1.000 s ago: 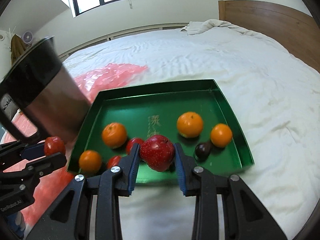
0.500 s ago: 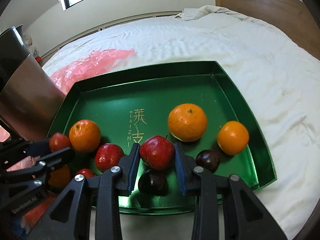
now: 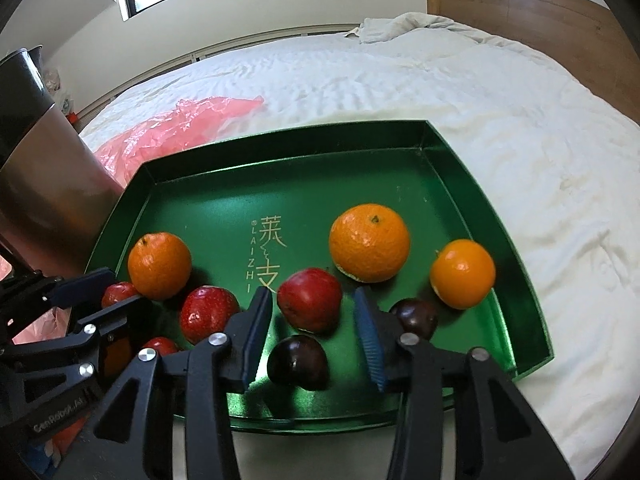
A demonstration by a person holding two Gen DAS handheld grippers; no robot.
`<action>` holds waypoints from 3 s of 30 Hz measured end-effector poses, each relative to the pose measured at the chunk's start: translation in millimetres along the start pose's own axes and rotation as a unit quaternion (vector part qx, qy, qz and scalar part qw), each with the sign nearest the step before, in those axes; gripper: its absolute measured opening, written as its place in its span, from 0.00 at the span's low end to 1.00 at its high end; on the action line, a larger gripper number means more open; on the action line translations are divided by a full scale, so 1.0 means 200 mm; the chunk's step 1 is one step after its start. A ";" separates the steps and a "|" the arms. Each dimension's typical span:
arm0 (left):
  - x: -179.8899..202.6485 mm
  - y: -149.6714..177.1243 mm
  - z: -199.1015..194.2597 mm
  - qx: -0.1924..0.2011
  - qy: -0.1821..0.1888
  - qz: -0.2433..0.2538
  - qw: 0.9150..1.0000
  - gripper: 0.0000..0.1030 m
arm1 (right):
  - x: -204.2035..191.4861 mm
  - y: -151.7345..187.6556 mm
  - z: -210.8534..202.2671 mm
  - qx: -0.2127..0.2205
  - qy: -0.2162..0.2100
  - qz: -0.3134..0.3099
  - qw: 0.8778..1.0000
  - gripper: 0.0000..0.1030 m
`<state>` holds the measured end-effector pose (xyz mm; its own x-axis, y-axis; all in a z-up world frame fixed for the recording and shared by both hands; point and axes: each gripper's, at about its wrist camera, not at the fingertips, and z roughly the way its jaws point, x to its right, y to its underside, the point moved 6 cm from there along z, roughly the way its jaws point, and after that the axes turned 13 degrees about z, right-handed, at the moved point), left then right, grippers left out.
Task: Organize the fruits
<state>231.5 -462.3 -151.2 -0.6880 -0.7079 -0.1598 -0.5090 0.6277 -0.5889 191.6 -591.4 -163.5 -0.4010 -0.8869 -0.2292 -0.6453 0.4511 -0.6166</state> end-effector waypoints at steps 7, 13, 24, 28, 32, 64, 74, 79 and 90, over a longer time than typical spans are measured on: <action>0.00 -0.02 -0.12 0.019 -0.020 0.009 1.000 0.55 | -0.03 -0.03 -0.11 0.022 0.001 -0.001 1.000 1.00; 0.04 0.01 -0.27 0.035 -0.014 0.014 0.999 0.57 | -0.08 -0.02 -0.24 0.037 0.006 -0.016 0.999 1.00; 0.04 0.15 -0.62 0.072 -0.016 0.001 0.997 0.72 | -0.19 0.07 -0.49 0.055 0.000 -0.031 0.998 1.00; -0.02 0.26 -0.74 0.082 -0.032 -0.019 0.996 0.72 | -0.26 0.14 -0.59 0.061 -0.006 -0.041 0.997 1.00; -0.11 0.37 -0.85 0.093 -0.053 -0.047 0.993 0.79 | -0.34 0.22 -0.68 0.064 -0.017 -0.051 0.997 1.00; -0.62 0.96 -1.29 0.108 -0.170 -0.128 0.971 0.98 | -0.99 0.62 -0.99 0.085 -0.060 -0.119 0.987 1.00; -0.66 1.00 -1.29 0.106 -0.170 -0.138 0.970 0.98 | -1.04 0.64 -0.99 0.086 -0.058 -0.133 0.986 1.00; -0.67 1.01 -1.29 0.102 -0.169 -0.141 0.970 0.98 | -1.05 0.64 -0.98 0.085 -0.061 -0.136 0.985 1.00; -0.69 1.03 -1.27 0.096 -0.169 -0.143 0.970 0.98 | -1.07 0.64 -0.97 0.087 -0.062 -0.135 0.985 1.00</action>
<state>89.9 -153.5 -49.7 -0.3065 -0.9306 -0.1998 -0.5267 0.3407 -0.7788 67.3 -324.9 -47.6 -0.1404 -0.9824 -0.1234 -0.5918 0.1831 -0.7850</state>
